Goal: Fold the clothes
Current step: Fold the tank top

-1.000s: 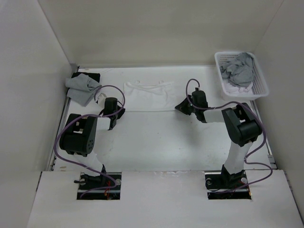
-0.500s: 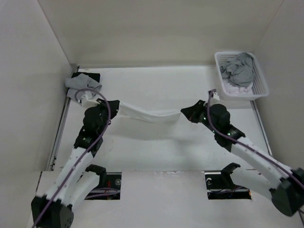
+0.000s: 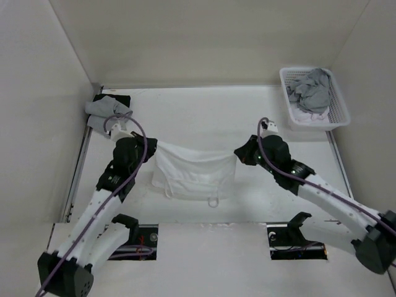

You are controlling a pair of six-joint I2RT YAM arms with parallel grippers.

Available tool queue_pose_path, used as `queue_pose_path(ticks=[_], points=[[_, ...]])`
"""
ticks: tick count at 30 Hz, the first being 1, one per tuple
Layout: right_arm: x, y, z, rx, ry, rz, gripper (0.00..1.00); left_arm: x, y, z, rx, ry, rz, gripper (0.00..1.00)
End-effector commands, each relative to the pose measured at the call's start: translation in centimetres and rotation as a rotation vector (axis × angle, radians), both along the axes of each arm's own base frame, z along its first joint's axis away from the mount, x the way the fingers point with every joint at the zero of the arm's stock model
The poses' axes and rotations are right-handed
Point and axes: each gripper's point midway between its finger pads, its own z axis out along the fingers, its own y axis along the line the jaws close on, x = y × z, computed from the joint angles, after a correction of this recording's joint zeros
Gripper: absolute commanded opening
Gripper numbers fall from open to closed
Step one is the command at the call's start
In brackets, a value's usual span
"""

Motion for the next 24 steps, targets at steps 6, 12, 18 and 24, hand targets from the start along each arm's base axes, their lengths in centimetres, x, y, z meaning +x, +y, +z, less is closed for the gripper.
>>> queue_pose_path(ticks=[6, 12, 18, 24], points=[[12.9, 0.6, -5.1, 0.017, 0.084, -0.057, 0.06, 10.2, -0.5, -7.6, 0.008, 0.131, 0.06, 0.03], [16.7, -0.6, -5.0, 0.039, 0.092, -0.094, 0.06, 13.4, -1.0, -7.8, -0.045, 0.133, 0.055, 0.03], [12.3, -1.2, -6.4, 0.027, 0.104, -0.08, 0.07, 9.3, -0.9, -9.2, -0.073, 0.155, 0.002, 0.04], [7.5, -2.1, -10.4, 0.01, 0.167, -0.089, 0.07, 4.6, -1.2, -12.9, -0.099, 0.216, -0.044, 0.04]])
